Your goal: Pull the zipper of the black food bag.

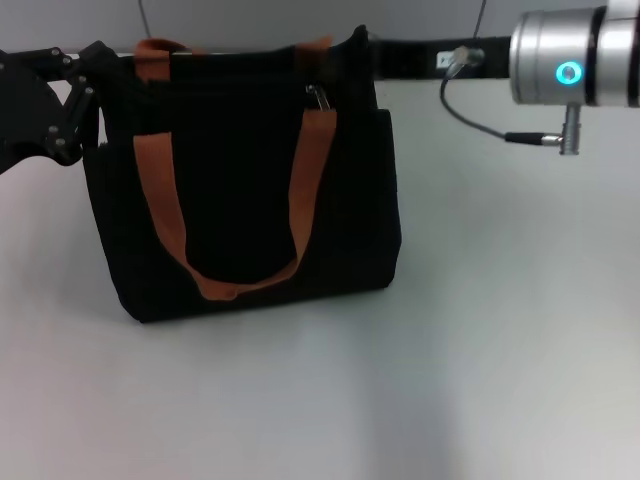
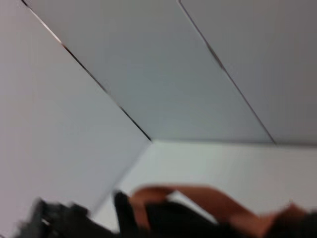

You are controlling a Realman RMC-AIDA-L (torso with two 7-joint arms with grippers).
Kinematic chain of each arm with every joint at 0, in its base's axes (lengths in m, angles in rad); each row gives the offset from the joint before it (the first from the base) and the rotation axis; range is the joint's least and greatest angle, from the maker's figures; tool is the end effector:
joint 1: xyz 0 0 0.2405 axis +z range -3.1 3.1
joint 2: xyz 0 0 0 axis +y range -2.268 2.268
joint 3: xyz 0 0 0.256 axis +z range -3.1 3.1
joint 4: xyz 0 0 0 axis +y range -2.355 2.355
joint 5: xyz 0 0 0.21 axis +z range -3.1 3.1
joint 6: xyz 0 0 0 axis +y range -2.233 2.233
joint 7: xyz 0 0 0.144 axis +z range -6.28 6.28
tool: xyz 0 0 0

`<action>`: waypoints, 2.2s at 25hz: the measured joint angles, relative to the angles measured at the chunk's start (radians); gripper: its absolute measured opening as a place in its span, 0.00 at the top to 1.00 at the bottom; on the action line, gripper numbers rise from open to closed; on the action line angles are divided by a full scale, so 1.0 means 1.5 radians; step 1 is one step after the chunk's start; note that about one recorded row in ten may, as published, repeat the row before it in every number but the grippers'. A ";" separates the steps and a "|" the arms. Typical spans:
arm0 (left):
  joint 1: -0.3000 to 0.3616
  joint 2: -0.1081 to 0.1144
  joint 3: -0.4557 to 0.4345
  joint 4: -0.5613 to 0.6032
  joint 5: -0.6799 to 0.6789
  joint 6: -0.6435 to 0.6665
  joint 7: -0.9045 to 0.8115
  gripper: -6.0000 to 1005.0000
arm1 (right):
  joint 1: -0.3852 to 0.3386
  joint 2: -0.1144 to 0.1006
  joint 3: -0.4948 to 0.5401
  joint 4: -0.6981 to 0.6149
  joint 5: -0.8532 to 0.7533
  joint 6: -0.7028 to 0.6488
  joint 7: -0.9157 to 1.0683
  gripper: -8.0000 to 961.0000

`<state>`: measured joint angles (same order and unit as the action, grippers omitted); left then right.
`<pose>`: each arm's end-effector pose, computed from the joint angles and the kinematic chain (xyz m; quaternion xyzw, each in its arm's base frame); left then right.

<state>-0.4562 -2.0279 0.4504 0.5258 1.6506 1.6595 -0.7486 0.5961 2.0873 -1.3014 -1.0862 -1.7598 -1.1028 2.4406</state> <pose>-0.2816 0.3248 0.0658 -0.8553 -0.0017 -0.3593 0.3734 0.1228 0.3942 -0.0118 -0.8588 0.4257 0.2627 0.1106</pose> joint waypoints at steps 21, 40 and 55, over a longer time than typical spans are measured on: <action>0.015 0.006 0.008 0.002 0.007 -0.018 -0.079 0.95 | -0.099 -0.029 0.170 0.372 0.242 -0.514 -0.869 0.41; 0.031 0.036 0.093 0.041 0.032 -0.052 -0.239 0.89 | -0.145 -0.012 0.174 0.390 0.103 -0.471 -0.996 0.15; 0.048 0.085 0.004 0.098 0.101 0.195 -0.347 0.31 | -0.115 -0.006 0.168 0.418 0.102 -0.422 -0.998 0.15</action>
<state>-0.3844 -1.9000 0.4557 0.6729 1.8022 1.9526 -1.2693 0.4237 2.0781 -1.0493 -0.4591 -1.6063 -1.7353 0.9439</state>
